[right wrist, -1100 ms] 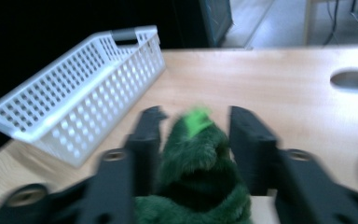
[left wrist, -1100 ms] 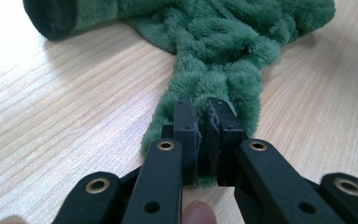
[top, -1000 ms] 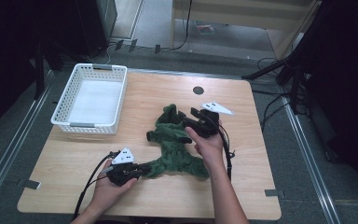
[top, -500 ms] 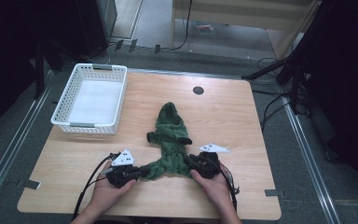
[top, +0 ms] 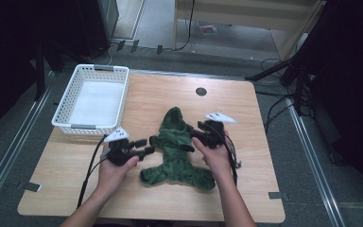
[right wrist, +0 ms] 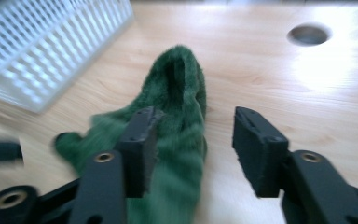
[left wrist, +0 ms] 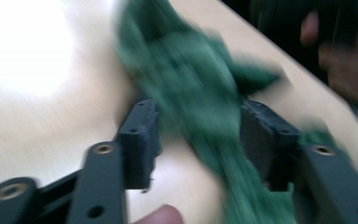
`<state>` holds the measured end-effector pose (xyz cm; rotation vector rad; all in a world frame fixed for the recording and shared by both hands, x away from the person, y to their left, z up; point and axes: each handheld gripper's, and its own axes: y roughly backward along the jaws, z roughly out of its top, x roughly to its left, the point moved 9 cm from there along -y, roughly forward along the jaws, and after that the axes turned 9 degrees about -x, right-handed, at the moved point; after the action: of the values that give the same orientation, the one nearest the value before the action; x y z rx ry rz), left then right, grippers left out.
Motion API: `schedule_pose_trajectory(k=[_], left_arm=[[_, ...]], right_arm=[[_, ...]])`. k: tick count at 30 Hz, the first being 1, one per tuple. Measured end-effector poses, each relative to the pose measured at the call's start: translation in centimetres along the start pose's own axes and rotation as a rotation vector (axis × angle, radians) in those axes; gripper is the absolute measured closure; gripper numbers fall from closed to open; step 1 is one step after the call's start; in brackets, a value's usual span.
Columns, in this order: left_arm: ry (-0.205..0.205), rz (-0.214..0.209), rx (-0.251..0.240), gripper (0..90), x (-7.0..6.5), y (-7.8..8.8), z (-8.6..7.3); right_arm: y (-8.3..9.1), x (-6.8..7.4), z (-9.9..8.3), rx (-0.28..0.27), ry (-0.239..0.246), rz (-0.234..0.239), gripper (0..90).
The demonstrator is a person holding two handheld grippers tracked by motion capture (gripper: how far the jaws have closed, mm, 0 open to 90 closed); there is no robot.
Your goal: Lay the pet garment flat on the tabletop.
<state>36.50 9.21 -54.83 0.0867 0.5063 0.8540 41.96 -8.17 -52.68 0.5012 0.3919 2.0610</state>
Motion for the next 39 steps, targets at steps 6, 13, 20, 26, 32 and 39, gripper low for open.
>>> schedule_pose_trajectory(k=[6,13,20,26,32,39], left_arm=[[0.081,0.198,0.157,37.4,3.9,-6.8,1.7],[-0.03,0.185,0.339,64.9,4.5,-10.2,-0.4],[-0.062,0.291,0.231,88.7,6.3,-9.1,1.4],[-0.087,0.261,0.234,74.6,6.4,-9.1,0.7],[-0.049,0.22,0.104,62.1,5.9,-8.0,3.5],[-0.035,0.176,0.156,69.8,4.6,-11.0,3.1]], right_arm=[[-5.3,-0.9,-0.8,0.109,0.075,-0.099,58.3],[-5.4,-1.7,-1.0,0.078,0.096,-0.083,89.4],[-4.2,-3.4,-0.3,-0.053,0.156,-0.125,90.0],[-5.1,-4.9,-3.6,0.053,0.127,-0.135,76.4],[-2.5,-5.0,0.4,-0.053,-0.015,-0.015,58.5],[-5.0,-2.7,3.0,-0.051,-0.095,-0.018,80.7]])
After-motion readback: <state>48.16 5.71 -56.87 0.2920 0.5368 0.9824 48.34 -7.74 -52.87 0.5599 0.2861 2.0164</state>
